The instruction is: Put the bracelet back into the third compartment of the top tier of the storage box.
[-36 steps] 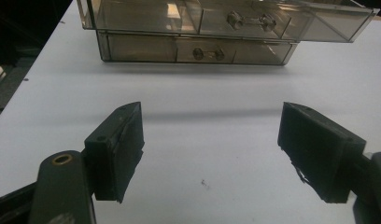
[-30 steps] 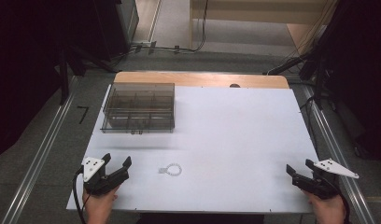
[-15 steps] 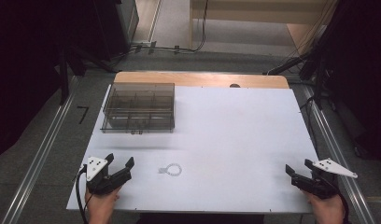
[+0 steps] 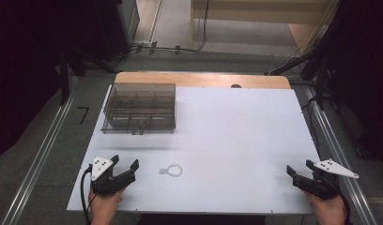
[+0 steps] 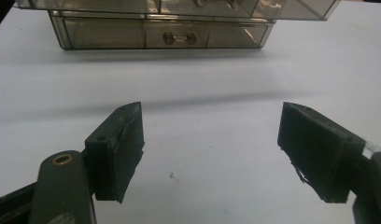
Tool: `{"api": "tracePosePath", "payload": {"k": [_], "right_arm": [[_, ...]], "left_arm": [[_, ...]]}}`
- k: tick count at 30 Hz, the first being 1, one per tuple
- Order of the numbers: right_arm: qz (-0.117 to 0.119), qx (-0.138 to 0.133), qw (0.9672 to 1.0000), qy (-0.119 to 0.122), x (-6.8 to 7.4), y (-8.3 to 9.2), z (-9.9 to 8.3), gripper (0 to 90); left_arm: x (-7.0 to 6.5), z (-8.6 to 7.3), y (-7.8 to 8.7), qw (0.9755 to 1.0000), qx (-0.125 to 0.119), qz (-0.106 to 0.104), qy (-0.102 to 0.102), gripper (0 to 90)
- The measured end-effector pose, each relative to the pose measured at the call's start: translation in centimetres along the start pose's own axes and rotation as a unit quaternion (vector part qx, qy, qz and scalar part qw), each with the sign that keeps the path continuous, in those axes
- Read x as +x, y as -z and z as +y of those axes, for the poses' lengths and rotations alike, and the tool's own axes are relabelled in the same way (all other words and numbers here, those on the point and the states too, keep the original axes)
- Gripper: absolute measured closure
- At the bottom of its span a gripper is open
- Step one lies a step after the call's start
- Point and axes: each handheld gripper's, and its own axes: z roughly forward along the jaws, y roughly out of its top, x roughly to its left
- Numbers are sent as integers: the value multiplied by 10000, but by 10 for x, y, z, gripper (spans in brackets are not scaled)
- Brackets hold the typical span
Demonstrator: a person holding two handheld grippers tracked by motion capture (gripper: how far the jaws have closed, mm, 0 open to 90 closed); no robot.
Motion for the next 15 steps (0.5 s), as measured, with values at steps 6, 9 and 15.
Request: {"api": "tracePosePath", "payload": {"k": [6, 9, 15], "right_arm": [[5, 2, 10000, 6, 0, 0, 0, 202], [5, 8, 10000, 9, 0, 0, 0, 202], [2, 12, 10000, 9, 1, 0, 0, 202]], "left_arm": [[-3, 0, -1, 10000, 13, -59, -33, 226], [-3, 0, -1, 10000, 13, -55, -42, 233], [-5, -1, -2, 9999, 37, -126, -49, 245]]}}
